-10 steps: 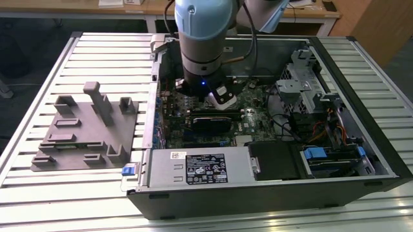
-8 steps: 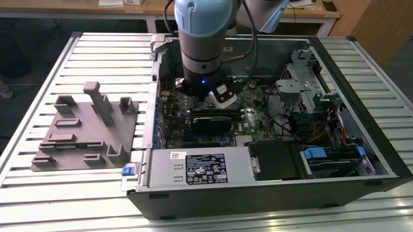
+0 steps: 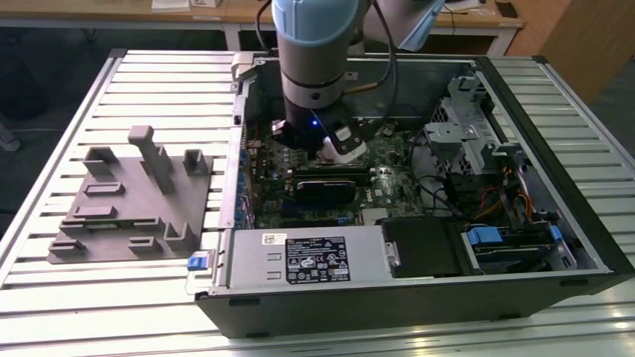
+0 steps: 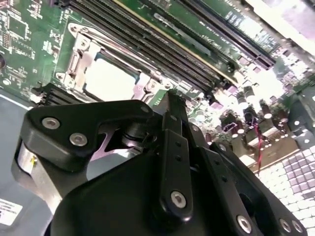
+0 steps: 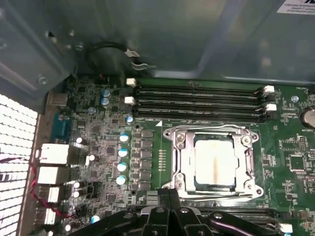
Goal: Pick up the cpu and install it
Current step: 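Install the second cpu locking lever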
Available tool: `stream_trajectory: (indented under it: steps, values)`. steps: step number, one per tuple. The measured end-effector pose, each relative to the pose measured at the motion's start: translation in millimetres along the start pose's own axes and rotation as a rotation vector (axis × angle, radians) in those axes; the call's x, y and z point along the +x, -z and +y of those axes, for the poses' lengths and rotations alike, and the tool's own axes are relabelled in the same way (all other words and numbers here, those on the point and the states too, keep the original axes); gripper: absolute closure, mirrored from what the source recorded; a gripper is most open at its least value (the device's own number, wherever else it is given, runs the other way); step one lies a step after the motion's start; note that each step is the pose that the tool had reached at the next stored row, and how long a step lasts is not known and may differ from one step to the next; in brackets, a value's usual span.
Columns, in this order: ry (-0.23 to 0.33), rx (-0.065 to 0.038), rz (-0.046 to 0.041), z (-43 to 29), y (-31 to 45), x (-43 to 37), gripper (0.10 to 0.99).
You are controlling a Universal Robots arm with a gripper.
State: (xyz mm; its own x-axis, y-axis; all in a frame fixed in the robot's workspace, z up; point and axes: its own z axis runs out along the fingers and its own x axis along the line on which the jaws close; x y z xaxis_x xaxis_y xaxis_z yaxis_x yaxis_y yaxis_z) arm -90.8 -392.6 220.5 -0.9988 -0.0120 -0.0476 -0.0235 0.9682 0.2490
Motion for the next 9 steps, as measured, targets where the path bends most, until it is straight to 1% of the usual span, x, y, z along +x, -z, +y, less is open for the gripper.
stream_trajectory:
  steps: [3,5,7,9]
  values:
    - [-0.006,0.006,-0.0015,3.3,-1.1,-3.7,0.98]
    - [-0.01,0.014,-0.0023,5.1,-1.7,-6.3,0.98]
    - [-0.013,0.025,-0.003,6.6,-2.1,-9.0,0.98]
    - [-0.015,0.038,-0.0036,7.9,-2.6,-11.4,0.98]
